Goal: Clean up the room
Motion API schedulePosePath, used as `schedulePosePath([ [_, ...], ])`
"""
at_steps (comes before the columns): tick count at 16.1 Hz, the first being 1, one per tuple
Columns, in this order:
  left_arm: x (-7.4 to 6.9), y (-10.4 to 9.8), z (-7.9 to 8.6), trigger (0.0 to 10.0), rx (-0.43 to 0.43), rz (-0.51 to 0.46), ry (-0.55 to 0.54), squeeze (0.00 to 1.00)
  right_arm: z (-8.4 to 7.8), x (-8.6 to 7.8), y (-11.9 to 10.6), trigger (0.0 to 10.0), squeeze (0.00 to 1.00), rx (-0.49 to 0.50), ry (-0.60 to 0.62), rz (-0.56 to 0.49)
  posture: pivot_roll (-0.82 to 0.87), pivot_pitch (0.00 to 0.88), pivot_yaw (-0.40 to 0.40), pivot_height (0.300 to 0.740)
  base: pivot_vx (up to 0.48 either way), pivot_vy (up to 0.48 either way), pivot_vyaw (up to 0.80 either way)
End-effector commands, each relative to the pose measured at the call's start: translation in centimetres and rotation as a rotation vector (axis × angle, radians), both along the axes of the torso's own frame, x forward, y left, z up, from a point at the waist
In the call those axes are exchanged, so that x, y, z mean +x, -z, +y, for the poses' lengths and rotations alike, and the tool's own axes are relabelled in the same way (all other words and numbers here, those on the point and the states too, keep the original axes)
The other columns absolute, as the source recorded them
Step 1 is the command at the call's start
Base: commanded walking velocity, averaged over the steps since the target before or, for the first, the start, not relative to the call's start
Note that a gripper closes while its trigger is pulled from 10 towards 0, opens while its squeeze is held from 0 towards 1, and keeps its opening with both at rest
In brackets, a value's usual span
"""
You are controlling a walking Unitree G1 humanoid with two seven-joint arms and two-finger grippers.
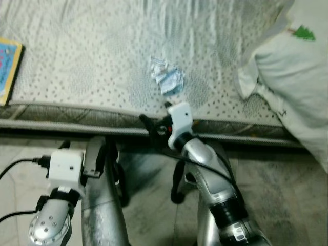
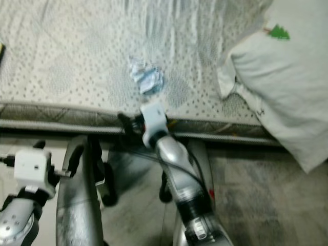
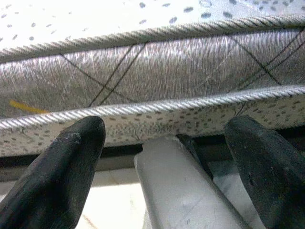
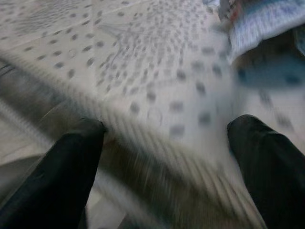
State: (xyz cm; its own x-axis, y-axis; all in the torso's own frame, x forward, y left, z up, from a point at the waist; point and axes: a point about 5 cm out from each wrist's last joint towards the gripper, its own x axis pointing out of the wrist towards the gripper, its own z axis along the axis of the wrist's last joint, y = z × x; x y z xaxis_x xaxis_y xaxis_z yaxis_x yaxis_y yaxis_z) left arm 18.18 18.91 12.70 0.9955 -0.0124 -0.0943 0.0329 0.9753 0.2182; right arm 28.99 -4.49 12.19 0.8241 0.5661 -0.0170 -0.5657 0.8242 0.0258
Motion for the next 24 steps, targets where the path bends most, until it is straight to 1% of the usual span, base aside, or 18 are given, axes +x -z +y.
schedulePosePath([
  [1,-0.4,0.9,0.3,10.0,0.011,0.041,-0.019,0.00,-1.0,-1.8,3.1,10.0,0.00,-0.047,0.003,0.181,0.19,0.453,-0.077,0.532,0.000,0.000,0.00],
  [2,0.1,1.0,0.3,10.0,0.009,0.032,-0.014,0.00,-2.0,-3.1,2.3,10.0,0.00,-0.033,-0.004,0.173,0.17,0.433,-0.074,0.532,0.000,0.000,0.00],
  [3,0.4,1.1,0.2,10.0,0.007,0.027,-0.008,0.00,-2.4,-3.7,1.9,10.0,0.00,-0.030,-0.008,0.152,0.17,0.423,-0.073,0.532,0.000,0.000,0.00],
  [4,0.7,1.1,0.2,10.0,0.006,0.023,-0.004,0.00,-2.9,-3.9,1.3,10.0,0.00,-0.011,0.010,0.127,0.16,0.418,-0.072,0.532,0.000,0.000,0.00],
  [5,1.2,1.0,-0.1,10.0,0.002,0.009,0.005,0.00,-4.1,-3.8,0.1,10.0,0.00,0.018,0.080,0.050,0.16,0.399,-0.066,0.532,0.000,0.000,0.00],
  [6,1.7,0.9,-0.3,10.0,0.000,-0.005,0.015,0.00,-5.1,-2.6,-1.1,10.0,0.00,0.038,0.173,-0.021,0.16,0.390,-0.063,0.532,0.000,0.000,0.00],
  [7,2.0,0.9,-0.3,10.0,0.000,-0.009,0.018,0.00,-5.2,-1.9,-1.8,10.0,0.00,0.035,0.196,-0.056,0.16,0.383,-0.060,0.532,0.000,0.000,0.00],
  [8,2.4,0.9,-0.3,10.0,0.004,-0.017,0.021,0.00,-5.2,-0.6,-3.2,10.0,0.00,0.040,0.223,-0.111,0.17,0.366,-0.056,0.532,0.000,0.000,0.00],
  [10,2.7,0.8,0.0,10.0,0.010,-0.032,0.018,0.00,-4.8,1.3,-4.8,10.0,0.00,0.072,0.251,-0.176,0.18,0.346,-0.055,0.532,0.000,0.000,0.00],
  [11,3.0,0.7,0.1,10.0,0.012,-0.040,0.016,0.00,-4.4,2.2,-5.5,10.0,0.00,0.087,0.252,-0.198,0.18,0.333,-0.054,0.532,0.000,0.000,0.00],
  [13,3.2,0.7,0.1,10.0,0.012,-0.047,0.016,0.00,-3.5,3.0,-5.7,10.0,0.00,0.094,0.235,-0.206,0.19,0.322,-0.056,0.532,0.000,0.000,0.00],
  [14,3.3,0.7,0.0,10.0,0.012,-0.050,0.017,0.00,-2.2,3.7,-5.5,10.0,0.00,0.092,0.210,-0.202,0.20,0.318,-0.058,0.532,0.000,0.000,0.00],
  [15,3.2,0.7,-0.1,10.0,0.005,-0.049,0.022,0.00,-1.3,4.1,-5.3,10.0,0.00,0.092,0.193,-0.192,0.20,0.318,-0.057,0.532,0.000,0.000,0.00],
  [16,3.0,0.7,-0.3,10.0,0.000,-0.050,0.029,0.00,0.1,4.6,-5.2,10.0,0.00,0.099,0.174,-0.183,0.21,0.326,-0.058,0.532,0.000,0.000,0.00],
  [18,2.4,0.8,-0.2,10.0,0.000,-0.037,0.029,0.00,2.0,5.3,-4.8,10.0,0.00,0.107,0.158,-0.159,0.23,0.335,-0.059,0.532,0.000,0.000,0.00],
  [20,2.0,0.8,-0.1,10.0,0.004,-0.031,0.026,0.00,3.2,5.8,-4.8,10.0,0.00,0.134,0.153,-0.131,0.24,0.340,-0.060,0.532,0.000,0.000,0.00],
  [24,1.6,0.7,0.1,10.0,0.010,-0.028,0.016,0.00,5.9,6.8,-5.4,10.0,0.00,0.105,0.166,-0.130,0.26,0.349,-0.065,0.532,0.000,0.000,0.00],
])
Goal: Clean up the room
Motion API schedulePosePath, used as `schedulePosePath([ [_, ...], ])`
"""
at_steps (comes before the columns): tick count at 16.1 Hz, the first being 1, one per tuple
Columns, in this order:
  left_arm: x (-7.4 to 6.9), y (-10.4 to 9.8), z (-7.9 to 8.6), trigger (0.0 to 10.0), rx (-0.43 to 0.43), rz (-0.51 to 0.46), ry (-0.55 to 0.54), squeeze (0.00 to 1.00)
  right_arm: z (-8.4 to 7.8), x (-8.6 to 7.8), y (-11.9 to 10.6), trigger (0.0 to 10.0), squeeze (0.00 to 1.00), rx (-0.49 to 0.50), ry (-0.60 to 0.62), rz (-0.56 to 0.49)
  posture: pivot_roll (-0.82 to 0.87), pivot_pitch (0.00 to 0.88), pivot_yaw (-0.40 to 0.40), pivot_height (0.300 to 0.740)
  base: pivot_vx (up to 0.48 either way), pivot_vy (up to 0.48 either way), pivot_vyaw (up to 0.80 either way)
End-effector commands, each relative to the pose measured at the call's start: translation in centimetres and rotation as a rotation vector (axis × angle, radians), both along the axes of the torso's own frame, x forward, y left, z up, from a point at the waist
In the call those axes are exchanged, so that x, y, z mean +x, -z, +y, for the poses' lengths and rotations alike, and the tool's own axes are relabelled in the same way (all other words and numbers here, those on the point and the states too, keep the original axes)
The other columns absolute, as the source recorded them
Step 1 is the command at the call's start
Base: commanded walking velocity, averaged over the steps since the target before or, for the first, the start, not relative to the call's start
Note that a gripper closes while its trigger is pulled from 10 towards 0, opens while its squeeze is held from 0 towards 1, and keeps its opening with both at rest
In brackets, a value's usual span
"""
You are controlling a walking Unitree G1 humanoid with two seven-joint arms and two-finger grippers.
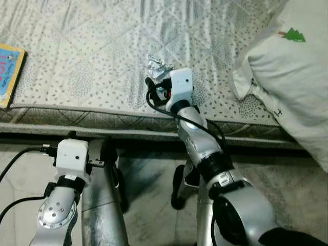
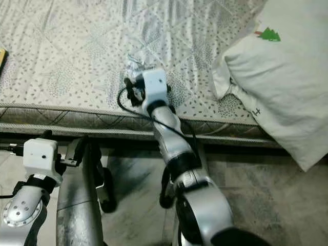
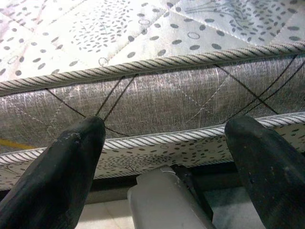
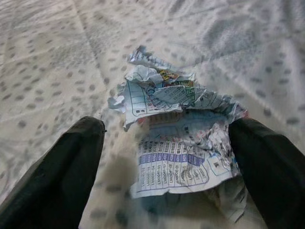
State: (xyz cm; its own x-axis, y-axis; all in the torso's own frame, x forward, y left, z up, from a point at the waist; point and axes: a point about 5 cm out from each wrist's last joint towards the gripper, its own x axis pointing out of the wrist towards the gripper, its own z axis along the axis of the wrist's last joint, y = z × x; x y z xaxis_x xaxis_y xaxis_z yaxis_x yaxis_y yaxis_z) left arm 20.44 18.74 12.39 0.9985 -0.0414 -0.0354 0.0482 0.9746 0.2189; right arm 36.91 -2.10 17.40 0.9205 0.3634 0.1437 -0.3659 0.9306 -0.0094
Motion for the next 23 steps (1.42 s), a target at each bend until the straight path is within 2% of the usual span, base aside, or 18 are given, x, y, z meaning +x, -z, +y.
schedulePosePath([
  [1,-0.7,0.4,0.3,10.0,0.012,0.032,-0.014,0.00,3.8,-1.0,-0.2,0.0,0.00,0.050,-0.051,0.028,0.26,0.349,-0.067,0.532,0.000,0.000,0.00],
  [6,-0.6,0.5,0.2,10.0,0.009,0.031,-0.023,0.00,4.4,-0.8,-0.1,0.0,0.00,0.047,-0.032,0.049,0.25,0.342,-0.073,0.532,0.000,0.000,0.00],
  [12,0.1,0.5,0.2,10.0,0.010,0.019,-0.021,0.00,3.5,-0.5,0.5,0.0,0.00,0.034,-0.017,0.053,0.24,0.329,-0.068,0.532,0.000,0.000,0.00],
  [17,1.1,0.4,0.0,10.0,0.011,-0.004,-0.016,0.00,2.6,0.0,0.6,0.0,0.00,0.036,-0.007,0.049,0.23,0.305,-0.068,0.532,0.000,0.000,0.00],
  [20,2.6,0.4,0.5,10.0,0.017,-0.021,-0.021,0.00,0.6,0.3,0.9,0.0,0.00,0.067,-0.026,0.027,0.21,0.264,-0.064,0.532,0.000,0.000,0.00],
  [21,3.3,0.4,0.7,10.0,0.014,-0.027,-0.022,0.00,-1.3,0.4,1.5,0.0,0.00,0.057,-0.012,0.015,0.20,0.237,-0.060,0.532,0.000,0.000,0.00],
  [23,4.4,0.4,0.9,10.0,0.016,-0.039,-0.015,0.00,-4.0,0.6,2.3,0.0,0.00,0.037,0.039,0.008,0.18,0.204,-0.046,0.532,0.000,0.000,0.00],
])
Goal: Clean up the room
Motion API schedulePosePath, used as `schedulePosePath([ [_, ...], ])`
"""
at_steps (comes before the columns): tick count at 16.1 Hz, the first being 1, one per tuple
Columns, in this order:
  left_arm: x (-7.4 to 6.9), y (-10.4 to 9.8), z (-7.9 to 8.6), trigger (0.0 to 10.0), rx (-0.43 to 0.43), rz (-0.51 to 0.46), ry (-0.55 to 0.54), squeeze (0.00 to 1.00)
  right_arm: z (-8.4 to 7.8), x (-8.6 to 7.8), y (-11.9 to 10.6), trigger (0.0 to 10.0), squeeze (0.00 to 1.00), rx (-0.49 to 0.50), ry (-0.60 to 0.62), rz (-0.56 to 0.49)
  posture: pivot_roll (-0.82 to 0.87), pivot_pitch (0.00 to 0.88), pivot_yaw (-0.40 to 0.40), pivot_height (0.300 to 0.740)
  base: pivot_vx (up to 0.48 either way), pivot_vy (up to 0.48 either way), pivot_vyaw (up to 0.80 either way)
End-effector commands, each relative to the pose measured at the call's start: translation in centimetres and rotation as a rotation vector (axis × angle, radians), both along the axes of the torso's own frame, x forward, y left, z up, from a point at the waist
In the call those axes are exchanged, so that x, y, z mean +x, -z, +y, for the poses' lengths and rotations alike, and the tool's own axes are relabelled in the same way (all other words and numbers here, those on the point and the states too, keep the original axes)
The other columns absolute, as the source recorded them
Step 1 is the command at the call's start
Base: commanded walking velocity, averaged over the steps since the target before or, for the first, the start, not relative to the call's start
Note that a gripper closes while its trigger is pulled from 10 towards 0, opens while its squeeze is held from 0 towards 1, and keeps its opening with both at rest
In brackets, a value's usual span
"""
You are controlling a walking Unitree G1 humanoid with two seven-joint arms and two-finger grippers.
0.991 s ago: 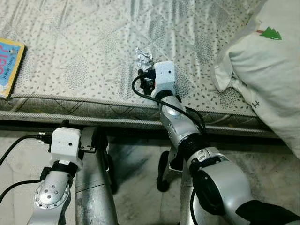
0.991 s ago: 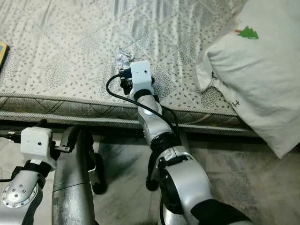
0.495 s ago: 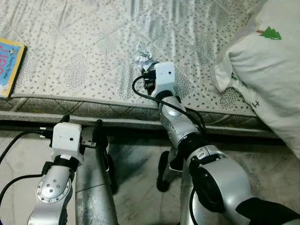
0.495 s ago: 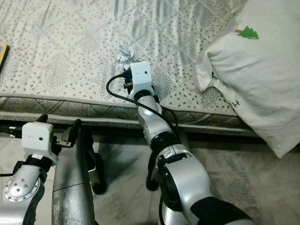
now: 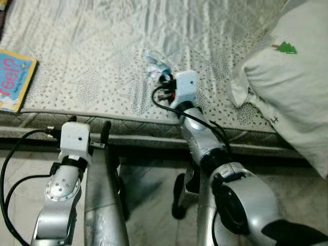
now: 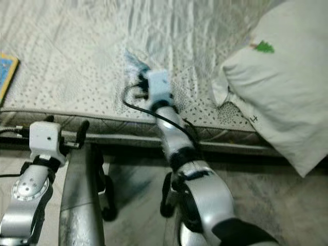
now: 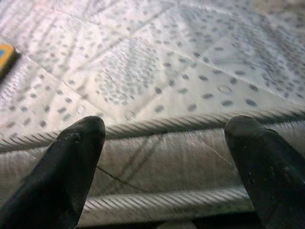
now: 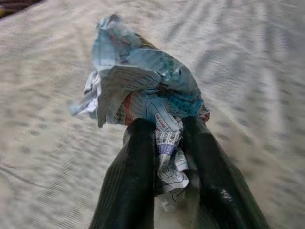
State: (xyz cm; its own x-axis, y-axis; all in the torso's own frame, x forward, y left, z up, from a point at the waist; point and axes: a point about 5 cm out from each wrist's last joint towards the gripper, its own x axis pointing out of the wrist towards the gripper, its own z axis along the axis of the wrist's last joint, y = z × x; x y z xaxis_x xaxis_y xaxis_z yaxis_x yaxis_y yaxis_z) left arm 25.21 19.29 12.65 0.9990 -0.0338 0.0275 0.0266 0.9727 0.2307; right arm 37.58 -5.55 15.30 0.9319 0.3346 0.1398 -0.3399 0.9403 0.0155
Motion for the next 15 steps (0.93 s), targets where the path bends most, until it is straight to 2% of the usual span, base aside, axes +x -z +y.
schedulePosePath([
  [1,0.2,0.6,0.5,10.0,0.009,0.018,-0.005,0.00,-2.3,-0.1,0.5,0.0,0.00,0.000,0.048,-0.018,0.16,0.188,-0.036,0.532,0.000,0.000,0.00],
  [3,1.2,0.8,0.6,10.0,0.012,0.009,0.005,0.00,-5.8,-0.5,0.8,0.0,0.00,-0.025,0.107,-0.061,0.13,0.149,-0.014,0.532,0.000,0.000,0.00],
  [4,1.5,0.9,0.7,10.0,0.012,0.009,0.006,0.00,-6.7,-0.8,0.9,0.0,0.00,-0.032,0.119,-0.070,0.11,0.125,-0.001,0.532,0.000,0.000,0.00],
  [6,2.2,1.5,0.7,10.0,0.000,0.015,0.014,0.00,-10.0,-2.8,1.7,0.0,0.00,-0.022,0.163,-0.080,0.06,0.067,0.025,0.532,0.000,0.000,0.00],
  [7,2.3,1.6,0.8,10.0,-0.002,0.017,0.012,0.00,-10.2,-3.1,1.7,0.0,0.00,-0.019,0.166,-0.080,0.05,0.062,0.029,0.532,0.000,0.000,0.00],
  [9,2.7,2.6,1.9,10.0,-0.015,0.051,-0.036,0.00,-10.3,-5.8,1.1,0.0,0.00,-0.055,0.113,-0.125,0.01,0.016,0.066,0.532,0.000,0.000,0.00],
  [10,2.8,2.7,2.2,10.0,-0.030,0.058,-0.041,0.00,-10.3,-6.5,1.3,0.0,0.00,-0.069,0.102,-0.124,0.00,0.000,0.067,0.532,0.000,0.000,0.00],
  [11,2.9,2.8,2.3,10.0,-0.034,0.056,-0.037,0.00,-10.6,-7.5,2.0,0.0,0.00,-0.075,0.110,-0.093,0.01,0.000,0.062,0.532,0.000,0.000,0.00],
  [12,3.4,2.6,2.0,10.0,-0.046,0.037,-0.024,0.00,-11.2,-8.5,3.2,0.0,0.00,-0.044,0.177,-0.026,0.02,0.000,0.038,0.532,0.000,0.000,0.00],
  [13,3.8,2.3,1.8,10.0,-0.046,0.023,-0.019,0.00,-11.1,-8.7,3.6,0.0,0.00,-0.028,0.209,0.008,0.04,0.000,0.027,0.532,0.000,0.000,0.00],
  [14,4.0,2.1,1.7,10.0,-0.046,0.008,-0.019,0.00,-10.5,-8.7,3.8,0.0,0.00,0.001,0.249,0.028,0.04,0.000,0.017,0.532,0.000,0.000,0.00],
  [15,4.0,2.2,2.1,10.0,-0.047,-0.004,-0.035,0.00,-9.0,-8.7,2.7,0.0,0.00,0.027,0.281,0.012,0.01,0.000,0.014,0.532,0.000,0.000,0.00],
])
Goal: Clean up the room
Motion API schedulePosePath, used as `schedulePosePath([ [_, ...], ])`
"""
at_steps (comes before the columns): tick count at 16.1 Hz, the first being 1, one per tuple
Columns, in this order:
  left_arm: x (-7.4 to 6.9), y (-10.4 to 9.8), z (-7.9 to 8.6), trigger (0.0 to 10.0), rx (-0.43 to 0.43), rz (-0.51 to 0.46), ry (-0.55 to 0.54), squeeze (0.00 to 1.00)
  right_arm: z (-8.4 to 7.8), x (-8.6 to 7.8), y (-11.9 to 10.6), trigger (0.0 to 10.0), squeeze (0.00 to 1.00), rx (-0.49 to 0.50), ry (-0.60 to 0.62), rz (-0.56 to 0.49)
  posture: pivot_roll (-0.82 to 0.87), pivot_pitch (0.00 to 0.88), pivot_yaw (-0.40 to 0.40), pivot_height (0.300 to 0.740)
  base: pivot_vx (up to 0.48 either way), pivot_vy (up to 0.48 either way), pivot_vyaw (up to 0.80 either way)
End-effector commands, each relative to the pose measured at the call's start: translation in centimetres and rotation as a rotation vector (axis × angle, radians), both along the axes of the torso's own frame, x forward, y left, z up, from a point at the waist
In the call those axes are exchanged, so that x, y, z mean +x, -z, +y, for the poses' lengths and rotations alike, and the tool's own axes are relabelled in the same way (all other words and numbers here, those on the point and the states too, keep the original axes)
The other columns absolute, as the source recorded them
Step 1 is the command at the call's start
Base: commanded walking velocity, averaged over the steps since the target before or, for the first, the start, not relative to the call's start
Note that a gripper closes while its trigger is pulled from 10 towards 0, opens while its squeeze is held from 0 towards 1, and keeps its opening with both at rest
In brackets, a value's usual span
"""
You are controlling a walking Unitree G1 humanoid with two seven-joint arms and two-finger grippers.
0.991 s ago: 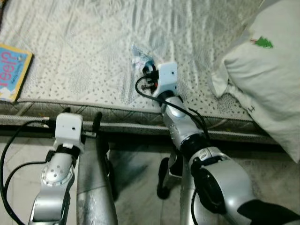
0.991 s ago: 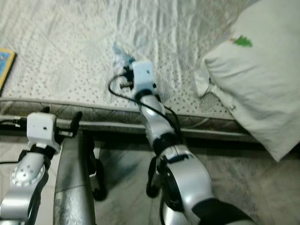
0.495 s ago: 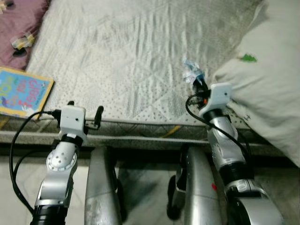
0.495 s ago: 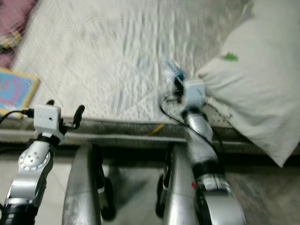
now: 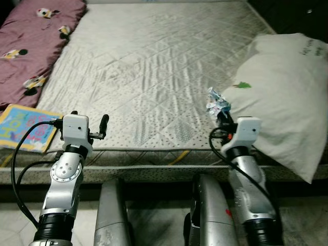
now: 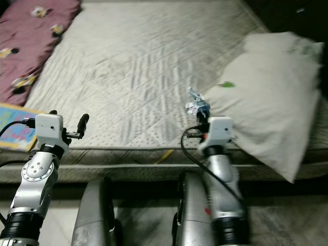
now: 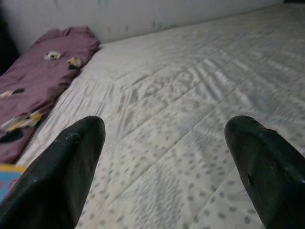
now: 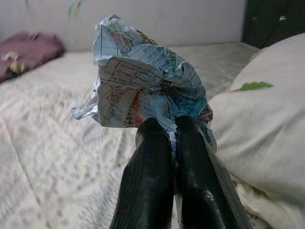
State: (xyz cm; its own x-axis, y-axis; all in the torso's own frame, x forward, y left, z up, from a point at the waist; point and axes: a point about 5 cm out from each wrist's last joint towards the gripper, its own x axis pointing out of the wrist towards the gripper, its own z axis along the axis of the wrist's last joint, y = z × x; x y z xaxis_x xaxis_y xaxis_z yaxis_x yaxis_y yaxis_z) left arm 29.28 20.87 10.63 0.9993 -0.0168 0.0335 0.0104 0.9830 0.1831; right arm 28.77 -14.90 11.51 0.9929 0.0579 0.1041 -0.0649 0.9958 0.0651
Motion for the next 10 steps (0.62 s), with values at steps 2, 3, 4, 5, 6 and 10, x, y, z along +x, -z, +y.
schedulePosePath([
  [2,-0.5,0.7,1.0,10.0,-0.014,0.012,-0.039,0.00,0.9,0.0,-1.9,2.0,0.00,-0.042,-0.040,-0.054,0.01,0.000,0.017,0.532,0.000,0.000,0.00],
  [3,-0.7,0.9,0.8,10.0,-0.014,0.016,-0.031,0.00,0.4,-0.2,-1.7,10.0,0.00,-0.039,-0.036,-0.037,0.02,0.000,0.019,0.532,0.000,0.000,0.00],
  [4,-0.8,0.9,0.5,10.0,-0.008,0.013,-0.016,0.00,-0.1,-0.5,-1.3,10.0,0.00,-0.043,-0.044,-0.020,0.02,0.000,0.029,0.532,0.000,0.000,0.00],
  [5,-1.3,1.0,0.7,10.0,-0.029,0.016,-0.018,0.00,-0.4,-1.1,-0.9,10.0,0.00,-0.033,-0.037,0.003,0.01,0.000,0.038,0.532,0.000,0.000,-0.49],
  [6,-1.7,1.2,1.0,10.0,-0.034,0.023,-0.028,0.00,-0.6,-1.5,-0.7,10.0,0.00,-0.024,-0.023,0.014,0.01,0.000,0.039,0.545,0.000,0.000,-0.43],
  [10,-2.4,1.5,1.1,10.0,-0.052,0.022,-0.074,0.00,-0.4,-2.2,0.1,10.0,0.00,0.000,-0.021,0.061,0.00,0.000,0.026,0.590,0.000,0.000,0.00],
])
